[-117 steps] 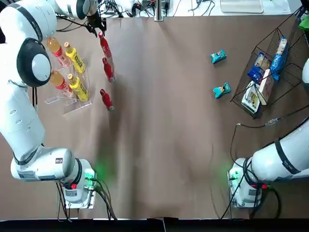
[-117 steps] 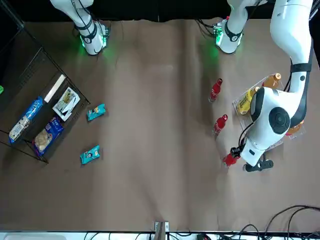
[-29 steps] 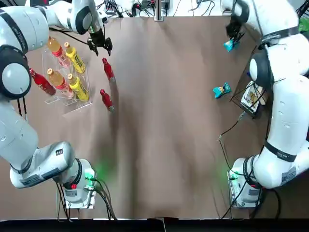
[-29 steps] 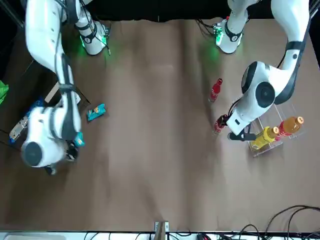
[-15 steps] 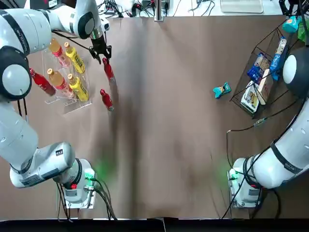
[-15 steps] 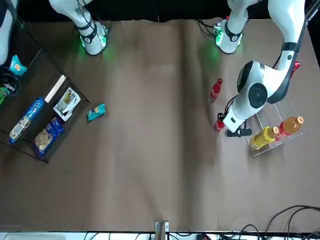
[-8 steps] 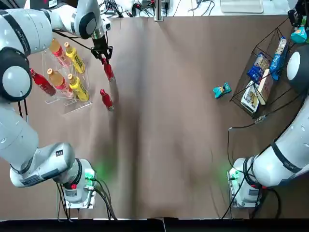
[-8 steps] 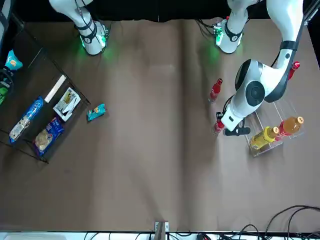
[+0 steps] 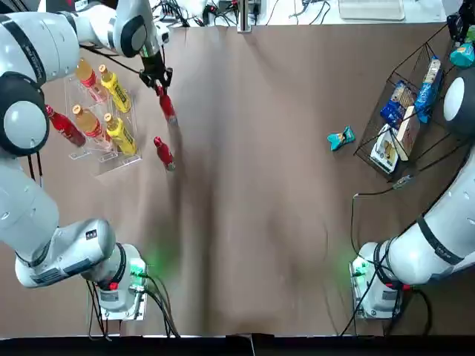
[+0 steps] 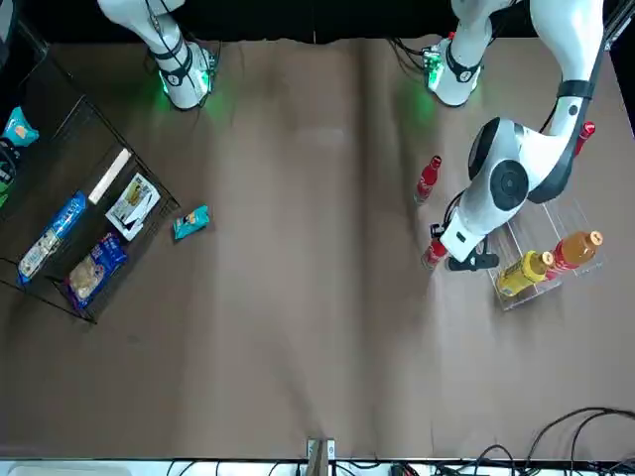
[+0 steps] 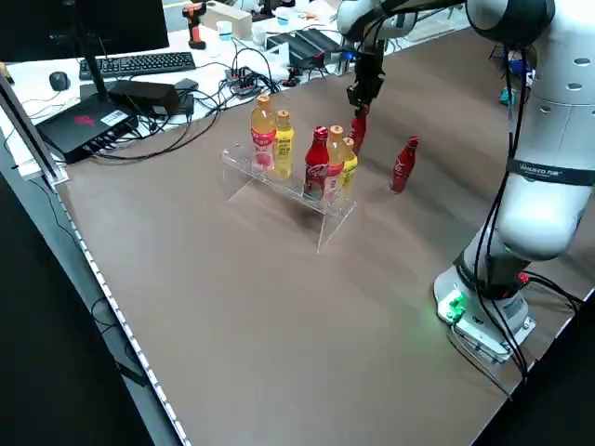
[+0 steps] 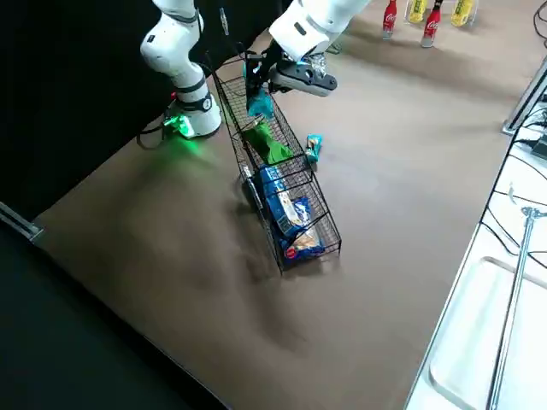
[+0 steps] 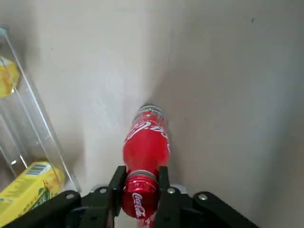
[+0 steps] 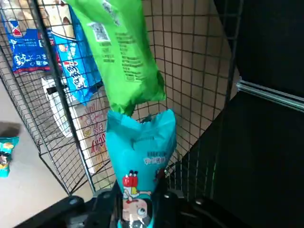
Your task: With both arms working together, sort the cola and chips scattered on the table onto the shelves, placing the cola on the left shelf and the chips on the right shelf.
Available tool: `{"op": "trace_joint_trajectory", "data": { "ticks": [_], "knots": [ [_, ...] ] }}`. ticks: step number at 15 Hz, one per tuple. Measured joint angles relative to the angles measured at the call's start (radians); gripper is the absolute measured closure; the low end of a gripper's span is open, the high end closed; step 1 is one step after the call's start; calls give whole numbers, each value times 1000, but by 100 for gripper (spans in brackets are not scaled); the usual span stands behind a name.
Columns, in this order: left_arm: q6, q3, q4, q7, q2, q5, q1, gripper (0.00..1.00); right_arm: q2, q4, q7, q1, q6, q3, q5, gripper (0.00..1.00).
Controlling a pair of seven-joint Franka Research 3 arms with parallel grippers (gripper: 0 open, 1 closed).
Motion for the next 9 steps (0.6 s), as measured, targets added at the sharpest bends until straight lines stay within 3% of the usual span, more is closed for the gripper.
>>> {"op": "trace_joint_trajectory", "data": {
  "ticks": [3, 4, 5, 6, 9],
  "knots": [
    [-56, 2, 84, 2, -6, 0, 14, 68, 0, 1, -22, 5, 4, 4, -8, 70],
    [-126, 3, 133, 10, -9, 1, 18, 68, 0, 2, -43, 6, 6, 4, -14, 68],
    [-303, 4, 244, 70, -19, 4, 29, 68, 0, 5, -77, 6, 11, 3, -27, 66],
    [-382, 5, 291, 121, -28, 5, 42, 68, 0, 7, -94, 6, 16, 3, -33, 66],
    [-510, 5, 362, 308, -66, 6, 131, 68, 0, 15, -123, 5, 21, 3, -39, 64]
  ]
}}
